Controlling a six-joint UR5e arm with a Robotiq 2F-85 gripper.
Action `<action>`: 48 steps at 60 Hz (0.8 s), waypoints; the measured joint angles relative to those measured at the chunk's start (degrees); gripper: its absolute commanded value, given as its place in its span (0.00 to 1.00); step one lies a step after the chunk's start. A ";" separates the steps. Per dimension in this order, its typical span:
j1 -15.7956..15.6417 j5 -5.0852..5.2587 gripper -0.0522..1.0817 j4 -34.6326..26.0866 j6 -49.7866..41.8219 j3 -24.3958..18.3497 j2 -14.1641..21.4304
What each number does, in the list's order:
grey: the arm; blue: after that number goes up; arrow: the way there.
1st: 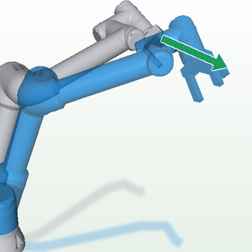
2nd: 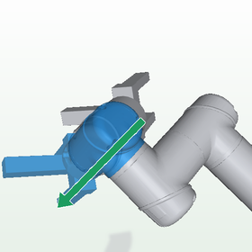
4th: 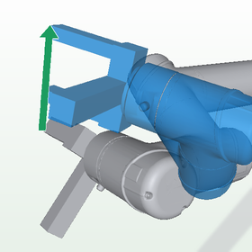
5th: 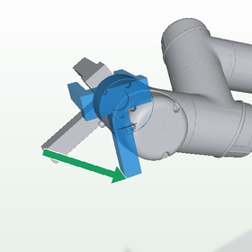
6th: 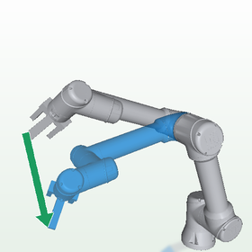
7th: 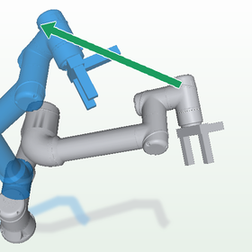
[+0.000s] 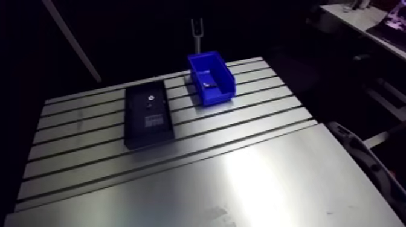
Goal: Pick up the M10 bolt from the tray and put it into the blue bin.
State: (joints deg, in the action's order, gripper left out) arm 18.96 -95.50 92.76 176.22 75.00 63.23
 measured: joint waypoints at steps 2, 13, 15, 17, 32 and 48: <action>-0.09 0.27 0.05 -0.60 -1.07 -0.25 0.50; -1.19 1.51 0.05 -2.83 -10.51 -0.98 2.92; -1.48 1.70 0.05 -3.09 -12.80 -1.03 3.34; -1.76 1.88 0.05 -3.31 -15.11 -1.07 3.73; -4.41 3.00 0.05 -4.50 -34.71 -0.80 6.72; -7.19 3.79 0.05 -5.24 -52.15 0.34 10.41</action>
State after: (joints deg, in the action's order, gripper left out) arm 11.76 -91.71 87.51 124.07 75.34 73.64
